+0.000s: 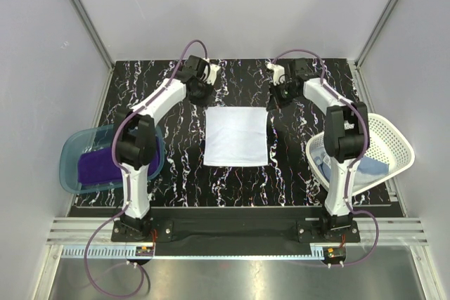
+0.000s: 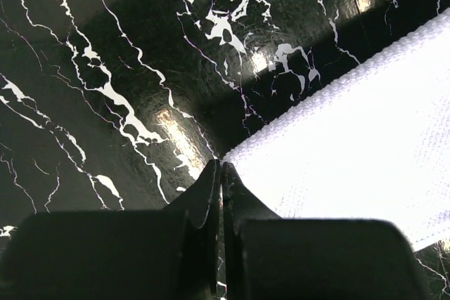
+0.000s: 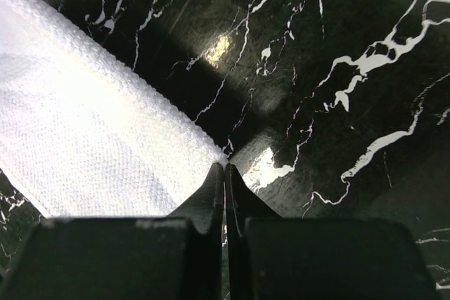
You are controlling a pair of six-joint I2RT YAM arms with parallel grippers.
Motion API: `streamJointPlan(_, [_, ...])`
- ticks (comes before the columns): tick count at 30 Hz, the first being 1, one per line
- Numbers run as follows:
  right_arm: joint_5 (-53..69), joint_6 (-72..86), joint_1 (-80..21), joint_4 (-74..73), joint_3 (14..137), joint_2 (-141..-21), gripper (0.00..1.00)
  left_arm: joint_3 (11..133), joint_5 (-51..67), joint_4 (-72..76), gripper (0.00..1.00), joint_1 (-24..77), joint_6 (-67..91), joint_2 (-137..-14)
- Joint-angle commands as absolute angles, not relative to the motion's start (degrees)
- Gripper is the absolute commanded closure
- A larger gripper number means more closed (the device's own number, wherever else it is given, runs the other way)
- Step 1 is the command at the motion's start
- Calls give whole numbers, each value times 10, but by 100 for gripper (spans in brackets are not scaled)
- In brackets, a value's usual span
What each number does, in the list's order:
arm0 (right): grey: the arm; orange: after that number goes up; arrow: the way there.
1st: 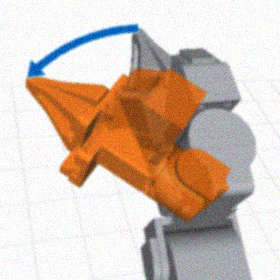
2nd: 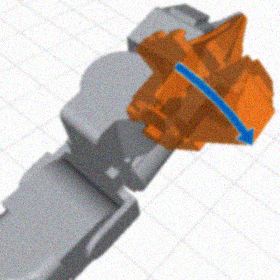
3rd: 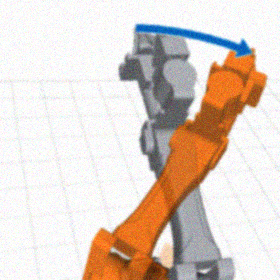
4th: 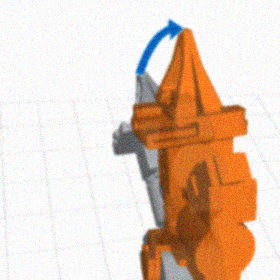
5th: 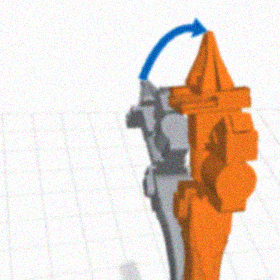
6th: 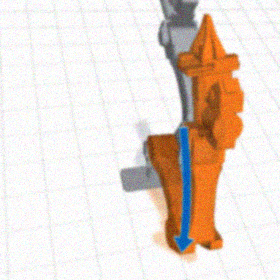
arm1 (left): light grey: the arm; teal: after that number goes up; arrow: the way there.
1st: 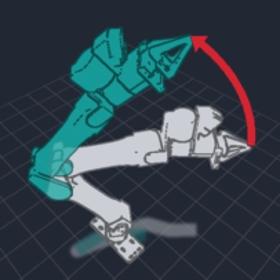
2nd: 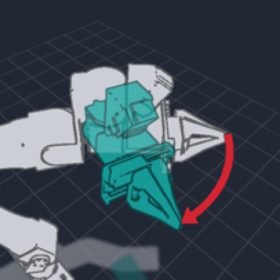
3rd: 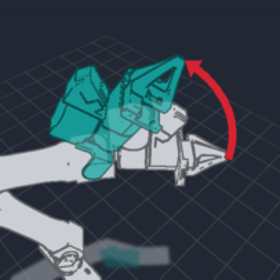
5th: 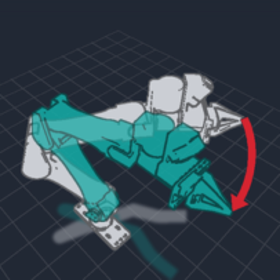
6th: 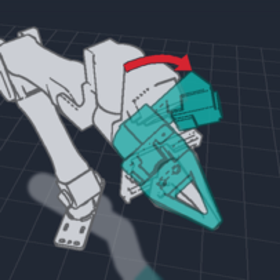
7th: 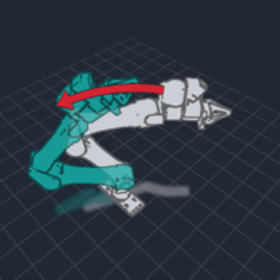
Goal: Fold and stack the towels
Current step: Fold the towel
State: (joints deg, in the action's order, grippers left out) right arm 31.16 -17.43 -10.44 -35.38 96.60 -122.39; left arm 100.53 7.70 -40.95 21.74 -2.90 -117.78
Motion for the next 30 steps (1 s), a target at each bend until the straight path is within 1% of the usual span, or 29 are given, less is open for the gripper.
streamJointPlan(1, [278, -162, -96, -297, 932, -1150, 100, 987, 58, -396, 100, 213, -27, -1142])
streamJointPlan(14, [239, -114, -115, -247, 799, -1026, 100, 936, 69, -398, 100, 221, -28, -1064])
streamJointPlan(20, [215, -89, -142, -229, 731, -962, 100, 867, 70, -390, 100, 235, -15, -1021])
streamJointPlan(27, [135, -41, -197, -216, 653, -899, 100, 783, 49, -379, 100, 259, -5, -970])
streamJointPlan(30, [131, -17, -206, -214, 625, -877, 100, 759, 48, -383, 100, 269, -1, -950])
